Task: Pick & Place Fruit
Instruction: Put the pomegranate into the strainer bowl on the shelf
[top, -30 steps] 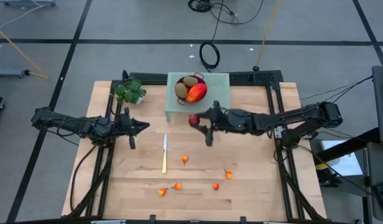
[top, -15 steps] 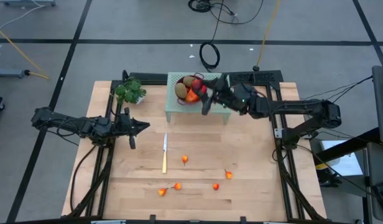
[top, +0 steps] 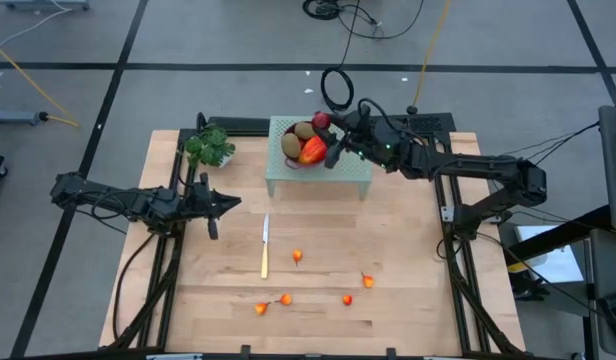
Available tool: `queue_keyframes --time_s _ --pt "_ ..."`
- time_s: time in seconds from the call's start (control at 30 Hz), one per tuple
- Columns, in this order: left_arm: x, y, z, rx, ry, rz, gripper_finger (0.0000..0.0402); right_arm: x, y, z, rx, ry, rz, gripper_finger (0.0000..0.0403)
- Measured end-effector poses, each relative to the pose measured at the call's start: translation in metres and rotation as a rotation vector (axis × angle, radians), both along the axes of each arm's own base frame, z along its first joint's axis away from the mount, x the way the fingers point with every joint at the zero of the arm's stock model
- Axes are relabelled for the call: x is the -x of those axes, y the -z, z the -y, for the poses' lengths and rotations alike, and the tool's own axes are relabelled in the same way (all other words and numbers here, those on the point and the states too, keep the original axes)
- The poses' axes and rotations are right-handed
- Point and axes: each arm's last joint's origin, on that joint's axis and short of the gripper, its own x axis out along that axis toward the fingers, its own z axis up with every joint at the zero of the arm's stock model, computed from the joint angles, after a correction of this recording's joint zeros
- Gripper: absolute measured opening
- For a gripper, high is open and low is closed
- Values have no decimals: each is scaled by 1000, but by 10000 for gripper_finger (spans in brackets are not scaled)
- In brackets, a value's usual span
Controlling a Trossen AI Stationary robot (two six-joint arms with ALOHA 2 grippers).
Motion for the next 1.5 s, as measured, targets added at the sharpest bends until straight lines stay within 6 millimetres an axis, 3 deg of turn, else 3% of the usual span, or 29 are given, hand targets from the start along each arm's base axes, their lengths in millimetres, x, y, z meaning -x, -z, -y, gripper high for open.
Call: queue_keyframes --time_s 0.33,0.7,0.87,1.0,1.5 --pt "0 0 0 0 0 0 21 0 0 1 -24 3 11 200" --pt "0 0 0 0 -1 0 21 -25 27 12 -61 -57 -109 201" --pt "0 0 0 17 -6 9 21 -34 24 19 -22 -50 -175 201" --pt "0 -1 0 18 -10 12 21 -40 38 23 -45 -47 -251 201" --pt "0 -2 0 14 -11 25 21 -42 47 22 -70 -73 -305 201"
